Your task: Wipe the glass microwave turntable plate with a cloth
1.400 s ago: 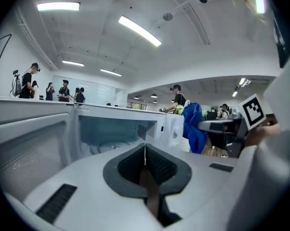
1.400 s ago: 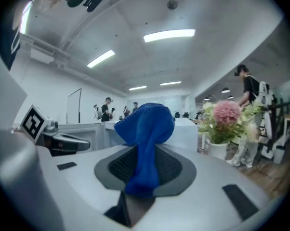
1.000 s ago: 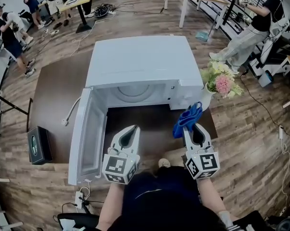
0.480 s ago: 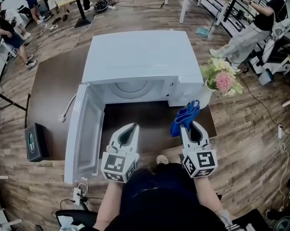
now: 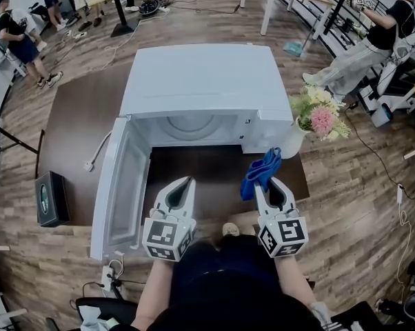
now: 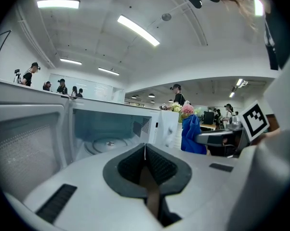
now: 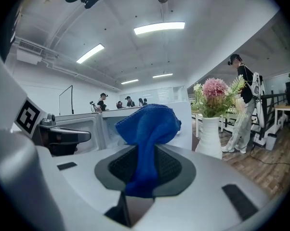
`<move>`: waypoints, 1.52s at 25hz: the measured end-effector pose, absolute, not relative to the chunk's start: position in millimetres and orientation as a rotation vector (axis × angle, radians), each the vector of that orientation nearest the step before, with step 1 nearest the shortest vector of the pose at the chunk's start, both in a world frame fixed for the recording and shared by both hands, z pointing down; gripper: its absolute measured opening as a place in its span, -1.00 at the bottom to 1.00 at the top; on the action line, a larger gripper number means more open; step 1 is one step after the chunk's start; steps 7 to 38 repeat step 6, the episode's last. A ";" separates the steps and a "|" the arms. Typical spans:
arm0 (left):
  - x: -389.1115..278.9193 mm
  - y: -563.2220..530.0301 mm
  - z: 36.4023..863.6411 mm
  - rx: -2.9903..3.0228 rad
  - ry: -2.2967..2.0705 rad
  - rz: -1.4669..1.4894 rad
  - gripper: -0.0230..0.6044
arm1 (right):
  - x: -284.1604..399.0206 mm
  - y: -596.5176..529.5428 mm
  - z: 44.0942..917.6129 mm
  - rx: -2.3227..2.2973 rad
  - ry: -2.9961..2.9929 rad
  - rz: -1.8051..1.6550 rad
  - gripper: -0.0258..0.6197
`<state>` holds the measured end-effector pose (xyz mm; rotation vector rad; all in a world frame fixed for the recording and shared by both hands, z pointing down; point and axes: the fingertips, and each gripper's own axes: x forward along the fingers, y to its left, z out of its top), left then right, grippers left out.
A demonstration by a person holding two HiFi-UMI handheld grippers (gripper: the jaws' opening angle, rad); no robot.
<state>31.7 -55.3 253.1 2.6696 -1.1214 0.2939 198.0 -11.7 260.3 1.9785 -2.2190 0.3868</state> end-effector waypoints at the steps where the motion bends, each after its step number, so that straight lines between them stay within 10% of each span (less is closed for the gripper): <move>1: 30.5 -54.9 253.7 2.667 -1.124 0.296 -0.90 | 197.2 -11.0 261.6 1.976 -2.219 0.396 -0.66; 38: 25.9 -52.2 255.1 2.657 -1.126 0.303 -0.90 | 192.3 -8.3 262.8 1.967 -2.221 0.410 -0.66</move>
